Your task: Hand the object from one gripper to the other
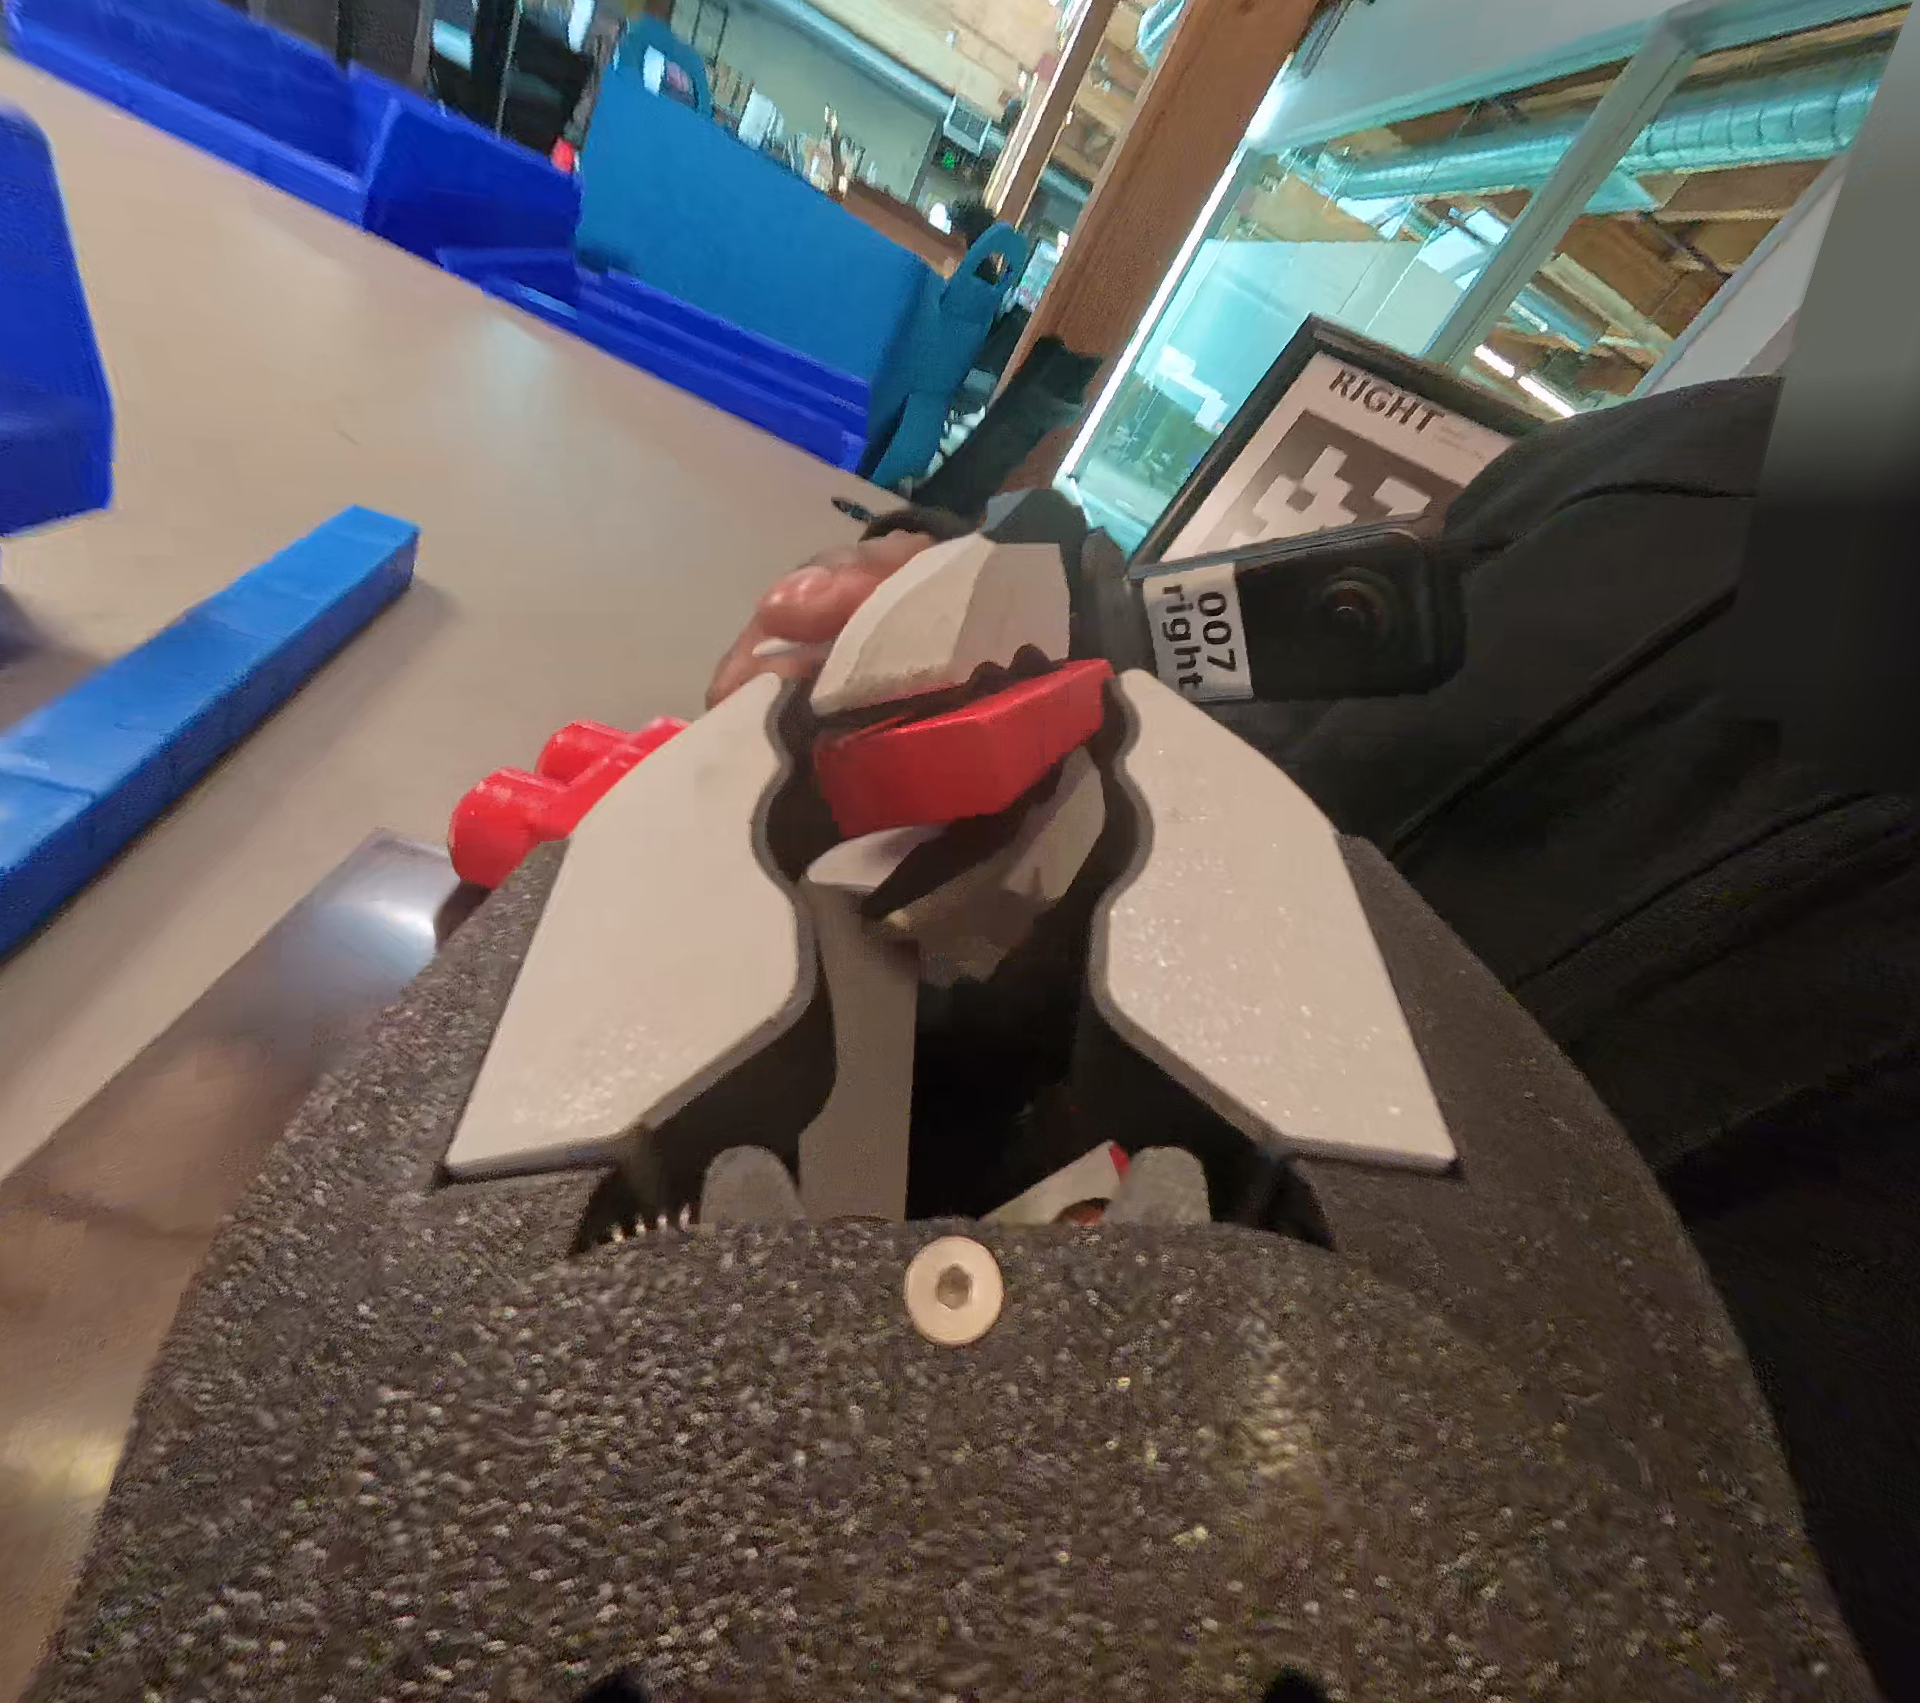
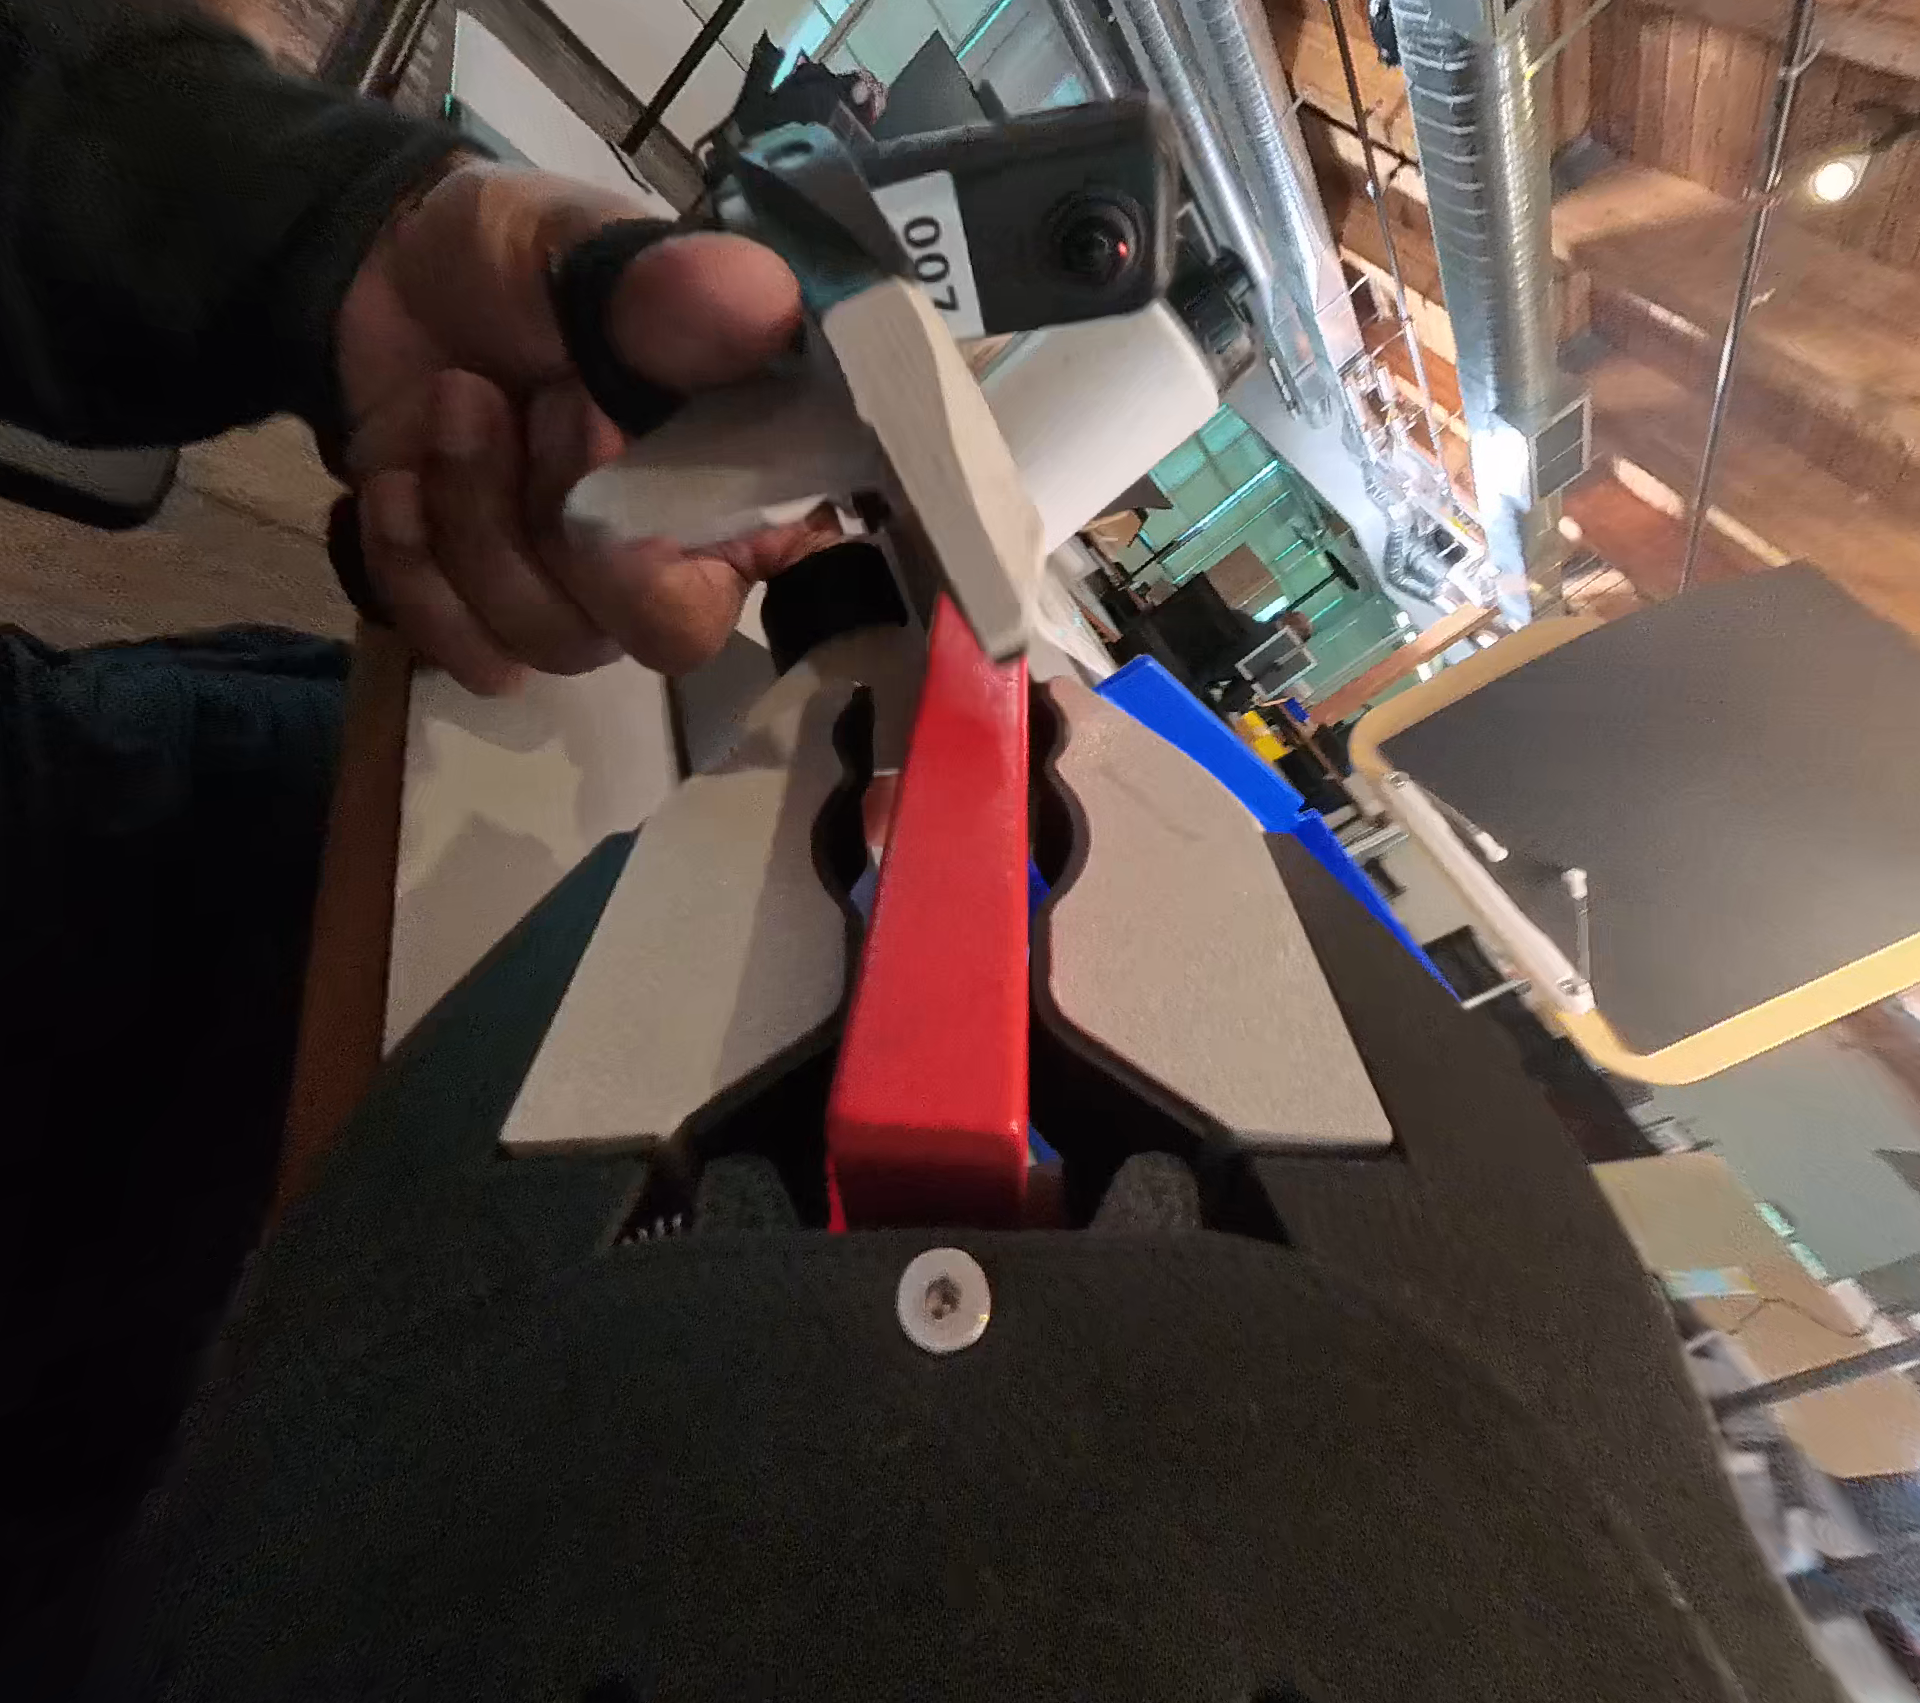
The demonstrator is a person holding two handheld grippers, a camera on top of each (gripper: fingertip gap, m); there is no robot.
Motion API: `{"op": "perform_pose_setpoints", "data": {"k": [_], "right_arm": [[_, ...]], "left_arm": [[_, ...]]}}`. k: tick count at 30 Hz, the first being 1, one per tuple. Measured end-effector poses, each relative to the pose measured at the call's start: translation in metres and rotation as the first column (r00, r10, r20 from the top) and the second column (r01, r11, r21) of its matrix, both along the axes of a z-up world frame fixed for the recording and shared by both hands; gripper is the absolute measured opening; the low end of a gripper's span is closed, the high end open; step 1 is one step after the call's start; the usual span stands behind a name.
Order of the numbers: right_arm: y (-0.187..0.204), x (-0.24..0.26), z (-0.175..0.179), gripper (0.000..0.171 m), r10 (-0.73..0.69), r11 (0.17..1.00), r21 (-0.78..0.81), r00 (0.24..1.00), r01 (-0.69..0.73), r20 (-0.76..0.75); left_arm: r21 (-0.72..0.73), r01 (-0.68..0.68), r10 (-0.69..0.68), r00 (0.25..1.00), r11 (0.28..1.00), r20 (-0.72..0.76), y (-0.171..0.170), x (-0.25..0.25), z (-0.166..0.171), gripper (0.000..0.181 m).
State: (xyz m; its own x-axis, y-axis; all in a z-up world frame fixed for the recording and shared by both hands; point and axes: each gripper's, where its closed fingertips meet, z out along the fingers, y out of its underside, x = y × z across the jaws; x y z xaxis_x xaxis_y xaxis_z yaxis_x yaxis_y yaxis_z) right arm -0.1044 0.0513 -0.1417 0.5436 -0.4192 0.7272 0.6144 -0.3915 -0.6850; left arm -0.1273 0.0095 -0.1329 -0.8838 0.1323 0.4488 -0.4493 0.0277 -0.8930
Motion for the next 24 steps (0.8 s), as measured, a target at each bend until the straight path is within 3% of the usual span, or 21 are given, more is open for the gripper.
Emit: {"op": "perform_pose_setpoints", "data": {"k": [3,8,10,12,15,19,24], "right_arm": [[-0.001,0.005,0.004,0.03,0.007,0.999,0.05,0.997,-0.003,-0.075],[-0.008,0.014,0.01,0.029,-0.008,0.994,0.111,0.99,0.024,-0.144],[-0.01,0.019,0.008,0.029,-0.031,0.993,0.108,0.985,0.049,-0.168],[-0.012,0.023,0.008,0.029,-0.025,0.993,0.113,0.982,0.046,-0.186],[-0.017,0.031,0.015,0.029,0.02,0.98,0.197,0.958,0.038,-0.286],[-0.024,0.017,0.024,0.029,0.126,0.956,0.294,0.927,-0.017,-0.354],[-0.019,-0.002,0.025,0.029,0.327,0.918,0.363,0.817,-0.157,-0.475]], "left_arm": [[-0.088,-0.106,0.111,0.993,0.991,0.052,0.014,0.019,0.013,0.058],[-0.207,-0.248,0.247,0.969,0.946,-0.031,0.038,0.044,0.024,0.059],[-0.214,-0.281,0.289,0.957,0.935,0.003,0.038,0.049,0.026,0.062],[-0.2,-0.315,0.346,0.927,0.928,0.144,0.036,0.05,0.028,0.062],[-0.168,-0.413,0.443,0.779,0.895,0.443,0.036,0.057,0.029,0.061],[-0.22,-0.385,0.442,0.744,0.896,0.501,0.04,0.042,0.028,0.057],[-0.246,-0.272,0.357,0.824,0.93,0.439,0.037,0.037,0.035,0.06]]}}
